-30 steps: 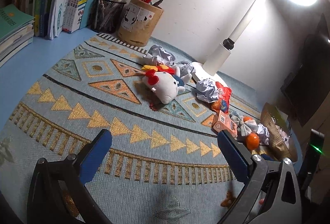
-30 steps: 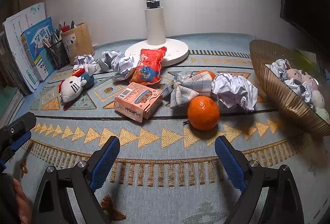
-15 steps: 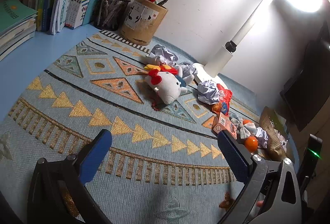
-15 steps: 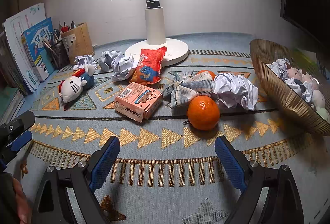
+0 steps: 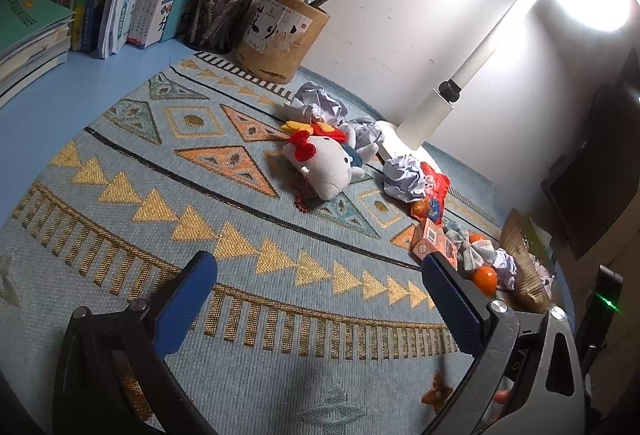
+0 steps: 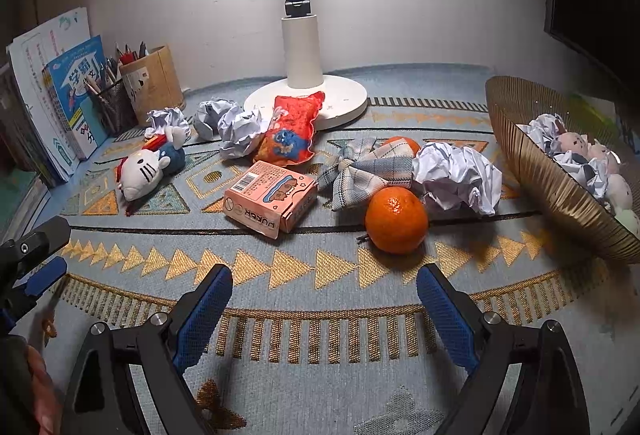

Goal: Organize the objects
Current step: 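Grasp the Hello Kitty plush with the left tool while the right tool approaches the pink box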

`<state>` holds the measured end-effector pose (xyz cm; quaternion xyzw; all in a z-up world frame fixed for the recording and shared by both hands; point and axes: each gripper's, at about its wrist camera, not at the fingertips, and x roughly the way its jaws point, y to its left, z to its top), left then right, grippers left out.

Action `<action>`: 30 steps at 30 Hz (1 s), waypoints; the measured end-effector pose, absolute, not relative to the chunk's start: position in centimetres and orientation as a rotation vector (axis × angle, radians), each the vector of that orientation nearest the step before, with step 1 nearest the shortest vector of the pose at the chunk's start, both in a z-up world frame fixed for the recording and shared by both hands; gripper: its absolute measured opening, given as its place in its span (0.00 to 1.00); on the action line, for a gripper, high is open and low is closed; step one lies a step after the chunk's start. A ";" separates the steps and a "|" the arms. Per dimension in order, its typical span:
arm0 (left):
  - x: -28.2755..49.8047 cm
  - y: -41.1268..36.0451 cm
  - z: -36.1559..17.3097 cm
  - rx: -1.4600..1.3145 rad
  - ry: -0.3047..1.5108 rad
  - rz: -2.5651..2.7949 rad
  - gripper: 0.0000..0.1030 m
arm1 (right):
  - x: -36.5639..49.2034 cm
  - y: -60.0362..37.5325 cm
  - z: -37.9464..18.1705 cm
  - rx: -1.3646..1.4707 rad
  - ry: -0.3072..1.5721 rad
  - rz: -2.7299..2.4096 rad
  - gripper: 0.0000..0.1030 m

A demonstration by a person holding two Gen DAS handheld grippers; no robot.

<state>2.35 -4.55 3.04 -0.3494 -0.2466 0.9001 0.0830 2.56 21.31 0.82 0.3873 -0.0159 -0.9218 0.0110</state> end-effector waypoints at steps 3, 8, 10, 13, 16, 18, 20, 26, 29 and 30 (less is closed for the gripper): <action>2.4 -4.5 3.0 -1.044 -0.743 2.680 0.99 | 2.6 21.3 0.9 1.205 -0.053 -2.876 0.90; 2.0 -4.5 2.7 -1.084 -0.759 2.630 0.99 | 2.7 21.7 0.9 1.195 -0.093 -2.862 0.90; 1.3 -4.7 2.4 -1.160 -0.775 2.581 0.99 | 2.5 21.7 0.8 1.207 -0.101 -2.839 0.90; -0.2 -4.7 3.0 -1.233 -0.658 2.588 0.99 | 1.9 21.6 0.5 1.233 -0.127 -2.740 0.90; -3.2 -4.9 3.3 -1.319 -0.510 2.617 0.99 | -0.1 21.1 -0.4 1.320 -0.107 -2.590 0.90; -5.6 -4.9 3.1 -1.346 -0.455 2.631 0.99 | -1.6 20.9 -0.6 1.342 -0.050 -2.598 0.90; -8.1 -4.5 2.7 -1.364 -0.393 2.638 0.99 | -3.3 20.6 -0.8 1.350 -0.004 -2.583 0.91; -12.3 -2.0 2.6 -1.287 -0.318 2.644 0.99 | -6.9 19.2 -1.4 1.345 0.132 -2.573 0.93; -11.9 -0.2 2.8 -1.232 -0.173 2.629 0.57 | -6.5 18.9 -1.0 1.277 0.080 -2.509 0.88; -11.5 0.2 2.9 -1.227 -0.107 2.635 0.57 | -6.1 18.7 -0.8 1.248 0.085 -2.489 0.83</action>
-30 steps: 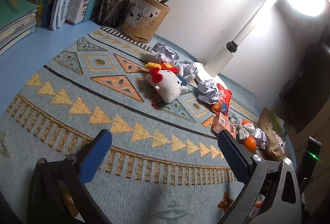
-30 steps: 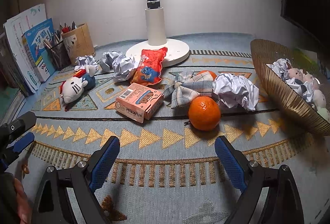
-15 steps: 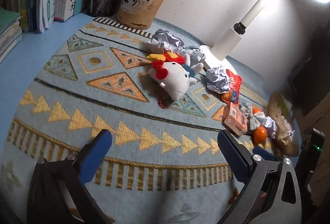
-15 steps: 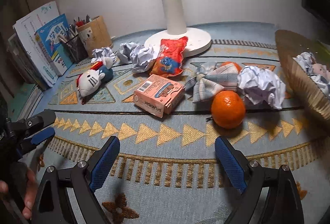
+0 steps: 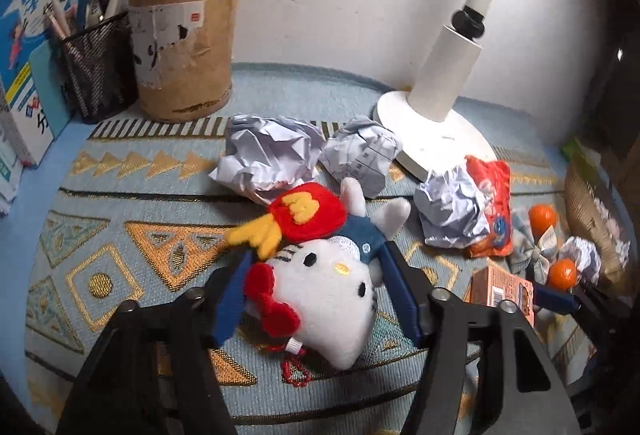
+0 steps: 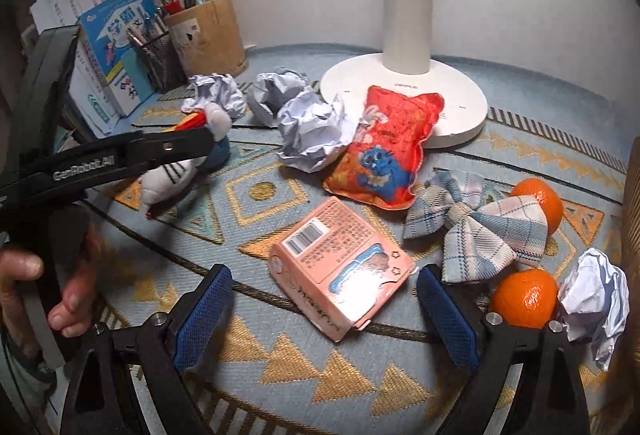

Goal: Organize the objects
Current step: 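Grasp the Hello Kitty plush with the left tool while the right tool approaches the pink box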

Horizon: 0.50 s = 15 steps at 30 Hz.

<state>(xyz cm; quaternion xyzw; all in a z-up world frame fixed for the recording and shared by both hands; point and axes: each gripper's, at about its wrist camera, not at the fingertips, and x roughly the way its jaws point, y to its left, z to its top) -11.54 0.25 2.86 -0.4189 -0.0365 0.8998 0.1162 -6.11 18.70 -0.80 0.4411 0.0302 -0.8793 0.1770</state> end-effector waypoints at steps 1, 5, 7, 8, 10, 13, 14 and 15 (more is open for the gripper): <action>-11.0 0.3 3.0 -1.207 -0.081 2.643 0.55 | -5.6 18.4 -0.7 1.226 0.116 -2.489 0.65; -8.0 -0.8 4.0 -1.163 -0.125 2.568 0.52 | -4.0 17.3 -0.6 1.230 0.127 -2.455 0.27; -5.7 -1.3 4.5 -1.133 -0.127 2.550 0.52 | -2.3 17.1 -0.3 1.248 0.047 -2.395 0.27; -4.7 -1.2 4.7 -1.116 -0.126 2.554 0.52 | -1.2 17.0 -0.2 1.255 0.005 -2.374 0.27; -2.8 -1.4 4.9 -1.058 -0.137 2.570 0.52 | 1.3 16.5 0.0 1.250 -0.060 -2.320 0.27; -1.8 -1.7 4.9 -1.012 -0.132 2.633 0.52 | 3.3 15.5 0.3 1.255 -0.010 -2.326 0.32; -1.7 -1.9 5.1 -0.991 -0.141 2.642 0.52 | 3.2 15.3 0.5 1.260 0.052 -2.389 0.44; -1.5 -2.2 5.3 -0.971 -0.161 2.643 0.52 | 2.6 15.4 0.6 1.262 0.104 -2.449 0.51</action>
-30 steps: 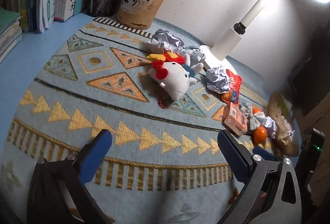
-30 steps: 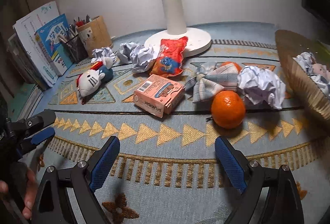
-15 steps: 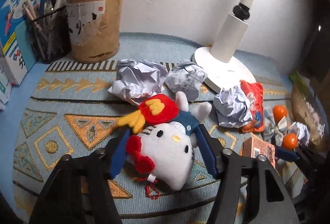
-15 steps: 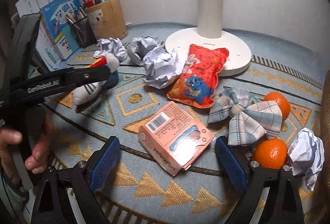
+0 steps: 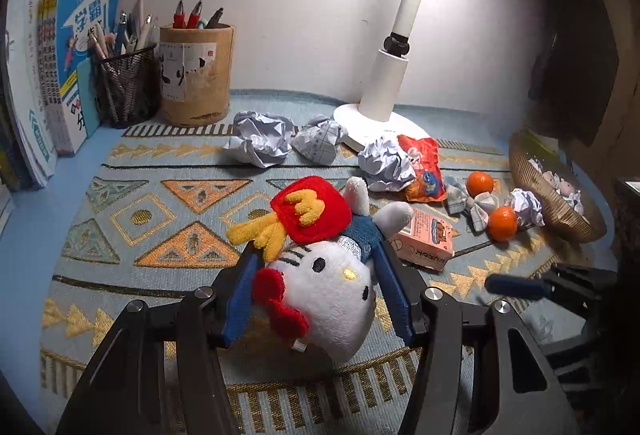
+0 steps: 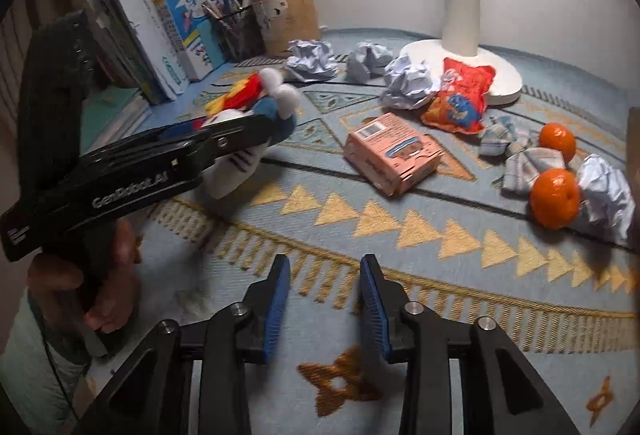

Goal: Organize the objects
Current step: 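Grasp the Hello Kitty plush with the left tool while the right tool approaches the pink box, then grasp the pink box with the right tool while the left tool holds Hello Kitty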

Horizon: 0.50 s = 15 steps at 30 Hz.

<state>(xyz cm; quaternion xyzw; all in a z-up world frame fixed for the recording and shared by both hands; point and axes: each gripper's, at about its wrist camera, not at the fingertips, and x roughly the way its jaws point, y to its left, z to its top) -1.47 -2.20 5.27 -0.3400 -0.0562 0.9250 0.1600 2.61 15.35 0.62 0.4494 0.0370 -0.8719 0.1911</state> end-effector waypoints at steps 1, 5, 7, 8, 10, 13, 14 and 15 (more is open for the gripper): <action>-1.4 -2.5 5.2 -0.962 -0.183 2.644 0.52 | 1.9 15.7 0.8 1.256 0.128 -2.507 0.62; -2.4 -3.2 4.7 -1.003 -0.268 2.614 0.52 | -2.1 17.3 1.1 1.239 0.074 -2.514 0.64; -2.5 -3.3 4.6 -1.000 -0.284 2.607 0.52 | -4.2 17.0 0.6 1.260 0.086 -2.494 0.64; -2.4 -3.4 4.5 -0.997 -0.287 2.602 0.52 | -5.2 16.7 0.3 1.271 0.100 -2.489 0.64; -2.5 -3.3 4.5 -1.002 -0.286 2.598 0.52 | -6.5 16.2 -0.1 1.273 0.116 -2.480 0.57; -2.7 -3.2 4.5 -1.012 -0.281 2.596 0.52 | -6.0 15.3 0.1 1.254 0.128 -2.524 0.42; -2.7 -3.1 4.5 -1.015 -0.277 2.597 0.52 | -5.5 15.4 0.1 1.269 0.089 -2.539 0.42; -2.7 -3.1 4.5 -1.015 -0.274 2.599 0.52 | -4.9 15.6 0.3 1.286 0.028 -2.548 0.42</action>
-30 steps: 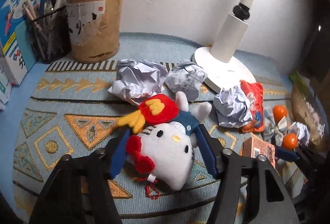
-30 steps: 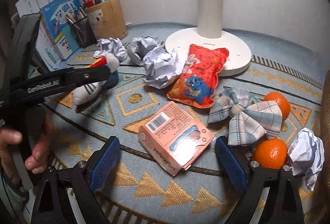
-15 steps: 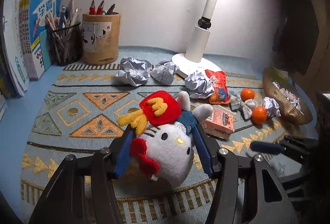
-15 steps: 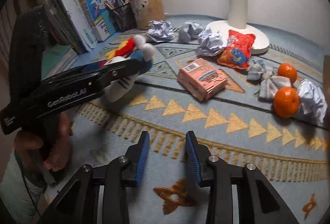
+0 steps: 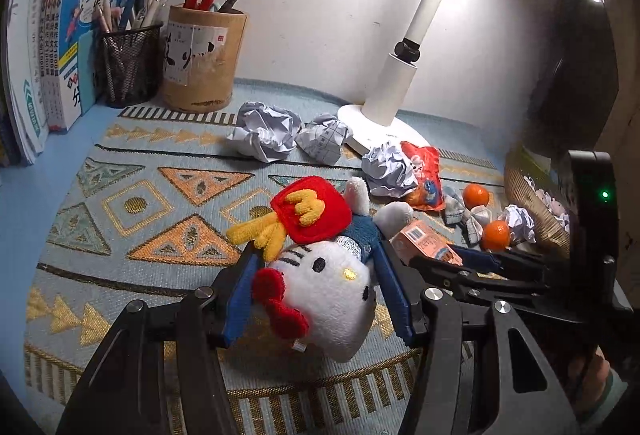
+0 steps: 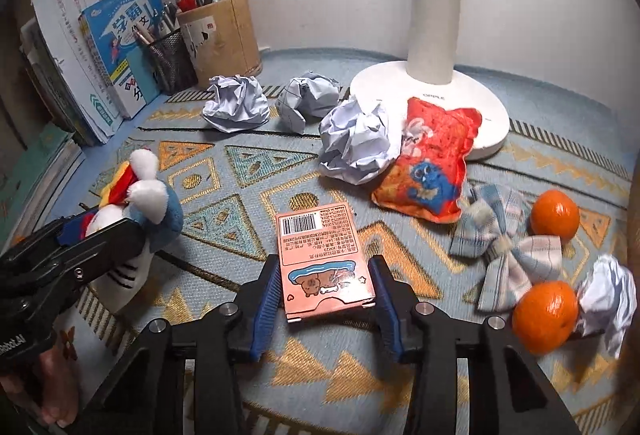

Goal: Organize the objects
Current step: 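Grasp the pink box with the right tool while the left tool holds Hello Kitty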

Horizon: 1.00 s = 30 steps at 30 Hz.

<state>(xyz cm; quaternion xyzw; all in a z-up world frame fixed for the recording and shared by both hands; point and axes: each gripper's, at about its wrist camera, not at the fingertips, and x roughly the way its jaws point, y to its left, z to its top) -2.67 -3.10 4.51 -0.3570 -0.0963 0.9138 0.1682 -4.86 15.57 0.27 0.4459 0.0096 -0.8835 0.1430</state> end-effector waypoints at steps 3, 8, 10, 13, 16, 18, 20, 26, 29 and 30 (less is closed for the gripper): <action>-2.7 -3.1 4.5 -1.019 -0.272 2.597 0.52 | -2.5 16.7 0.3 1.361 -0.164 -2.614 0.42; -2.9 -3.2 4.4 -1.030 -0.285 2.585 0.53 | 0.2 16.1 0.4 1.366 -0.129 -2.614 0.53; -2.9 -3.1 4.4 -1.037 -0.283 2.580 0.53 | 1.1 15.9 0.4 1.361 -0.095 -2.564 0.67; -3.0 -3.0 4.4 -1.043 -0.277 2.577 0.53 | 1.7 15.7 0.3 1.311 -0.035 -2.593 0.69; -3.0 -3.0 4.3 -1.046 -0.282 2.576 0.53 | 1.0 15.6 -0.4 1.300 0.012 -2.651 0.69; -3.1 -3.1 4.3 -1.054 -0.289 2.576 0.53 | 0.6 15.3 -0.5 1.313 0.040 -2.659 0.69; -3.1 -3.1 4.2 -1.062 -0.290 2.577 0.53 | 0.4 14.5 -0.6 1.326 0.117 -2.694 0.61; -3.1 -3.0 4.2 -1.067 -0.280 2.581 0.53 | 1.3 14.5 -0.2 1.236 0.104 -2.691 0.38; -3.2 -3.3 4.0 -1.078 -0.307 2.581 0.53 | 1.4 14.6 0.0 1.223 0.093 -2.711 0.38; -3.2 -3.4 4.0 -1.081 -0.315 2.579 0.53 | 1.3 14.9 0.0 1.230 0.074 -2.716 0.39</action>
